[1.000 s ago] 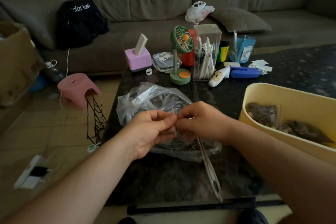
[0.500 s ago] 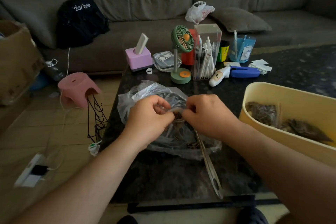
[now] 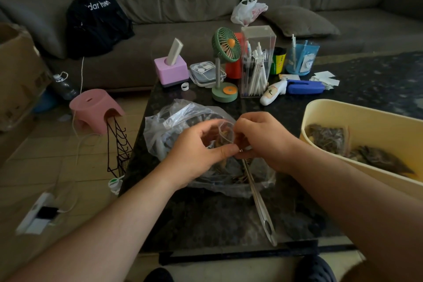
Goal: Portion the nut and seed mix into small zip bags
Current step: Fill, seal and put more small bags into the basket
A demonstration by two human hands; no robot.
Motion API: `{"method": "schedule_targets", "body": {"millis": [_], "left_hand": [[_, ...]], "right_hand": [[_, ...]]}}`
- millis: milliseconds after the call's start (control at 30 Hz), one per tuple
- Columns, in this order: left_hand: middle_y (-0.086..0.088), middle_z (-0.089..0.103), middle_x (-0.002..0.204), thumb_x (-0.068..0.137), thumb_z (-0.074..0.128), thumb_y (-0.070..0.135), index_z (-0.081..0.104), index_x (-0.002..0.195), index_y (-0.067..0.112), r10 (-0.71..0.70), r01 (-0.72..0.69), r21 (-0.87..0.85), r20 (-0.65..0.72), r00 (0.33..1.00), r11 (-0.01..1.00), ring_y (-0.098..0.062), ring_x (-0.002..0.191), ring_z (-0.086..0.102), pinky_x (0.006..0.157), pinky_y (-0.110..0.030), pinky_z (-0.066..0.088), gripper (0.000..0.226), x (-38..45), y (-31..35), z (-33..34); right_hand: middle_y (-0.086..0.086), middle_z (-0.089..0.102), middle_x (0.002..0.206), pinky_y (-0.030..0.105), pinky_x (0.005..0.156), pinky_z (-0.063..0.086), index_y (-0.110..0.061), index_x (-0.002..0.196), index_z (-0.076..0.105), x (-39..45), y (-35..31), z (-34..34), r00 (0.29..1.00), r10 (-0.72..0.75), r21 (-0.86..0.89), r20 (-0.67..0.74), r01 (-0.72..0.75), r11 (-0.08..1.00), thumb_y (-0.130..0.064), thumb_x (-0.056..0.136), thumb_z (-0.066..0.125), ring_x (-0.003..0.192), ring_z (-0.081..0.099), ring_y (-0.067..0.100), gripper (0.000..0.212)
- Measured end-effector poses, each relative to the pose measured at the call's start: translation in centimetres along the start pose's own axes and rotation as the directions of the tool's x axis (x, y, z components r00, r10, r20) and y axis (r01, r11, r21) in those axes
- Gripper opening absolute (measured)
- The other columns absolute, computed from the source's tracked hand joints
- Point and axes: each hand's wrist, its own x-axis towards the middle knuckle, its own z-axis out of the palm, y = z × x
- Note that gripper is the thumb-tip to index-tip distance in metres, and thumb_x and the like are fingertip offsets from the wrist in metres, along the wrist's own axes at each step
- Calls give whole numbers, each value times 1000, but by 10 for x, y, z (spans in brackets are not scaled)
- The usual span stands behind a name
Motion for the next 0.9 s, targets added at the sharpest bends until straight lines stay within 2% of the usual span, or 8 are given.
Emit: {"method": "schedule_targets", "body": {"millis": [200, 267, 367, 433, 500, 600, 700, 900], "left_hand": [[14, 80, 110, 86, 87, 20, 75, 108, 37, 63, -65, -23, -96, 993, 998, -6, 108, 74, 102, -36, 56, 31, 2, -4, -2], [11, 81, 109, 88, 85, 18, 76, 108, 34, 47, -52, -50, -102, 994, 997, -9, 108, 75, 100, -37, 57, 27, 2, -6, -6], [9, 81, 107, 89, 83, 19, 77, 109, 28, -8, 0, -83, -94, 996, 997, -9, 106, 76, 100, -34, 58, 23, 2, -9, -11], [7, 81, 108, 88, 84, 27, 79, 109, 29, -84, 74, -109, -92, 992, 991, -10, 108, 75, 102, -36, 57, 21, 3, -14, -15], [7, 81, 108, 88, 85, 34, 81, 104, 35, -195, 185, -133, -66, 979, 974, -12, 109, 75, 105, -39, 55, 17, 4, -19, -17], [3, 79, 103, 94, 78, 33, 81, 98, 33, -307, 307, -87, 16, 952, 948, -17, 104, 73, 95, -30, 57, 5, 3, -22, -15], [-9, 77, 118, 100, 71, 37, 79, 110, 29, -368, 368, 27, 156, 917, 929, -27, 112, 72, 98, -37, 56, 16, 3, -23, -13], [15, 77, 109, 92, 74, 51, 74, 107, 41, -433, 333, 340, 281, 857, 880, -6, 107, 70, 103, -39, 56, 19, -4, -16, -9]], "right_hand": [[13, 70, 90, 53, 93, 61, -7, 94, 67, 4, 6, -9, 999, -2, 123, 53, -5, 992, -21, 105, 46, 91, 73, 34, 27], [7, 71, 97, 46, 90, 62, -15, 105, 70, 8, 15, -14, 998, -34, -154, 59, 43, 987, -22, 108, 45, 95, 73, 29, 25], [-8, 57, 123, 20, 81, 52, -38, 122, 67, 13, 39, -20, 951, -117, -772, 287, 302, 559, -14, 103, 55, 102, 59, 7, 32], [-8, 45, 128, 14, 79, 41, -40, 125, 67, 14, 56, -19, 911, -104, -853, 399, 411, 323, -11, 98, 63, 106, 49, 9, 40], [-6, 44, 125, 24, 86, 47, -38, 121, 69, 17, 68, -19, 888, -181, -858, 423, 456, 237, -15, 96, 67, 111, 49, 15, 34], [-6, 48, 124, 34, 90, 52, -36, 117, 66, 20, 71, -24, 868, -314, -856, 385, 464, 230, -19, 95, 68, 112, 52, 17, 27], [-8, 49, 124, 36, 92, 52, -37, 119, 57, 21, 67, -34, 898, -375, -818, 231, 388, 424, -20, 98, 66, 110, 54, 14, 29], [-17, 52, 108, 15, 73, 41, -40, 109, 56, 23, 67, -35, 929, -363, -695, 73, 308, 649, -30, 109, 47, 97, 54, 1, 14]]}}
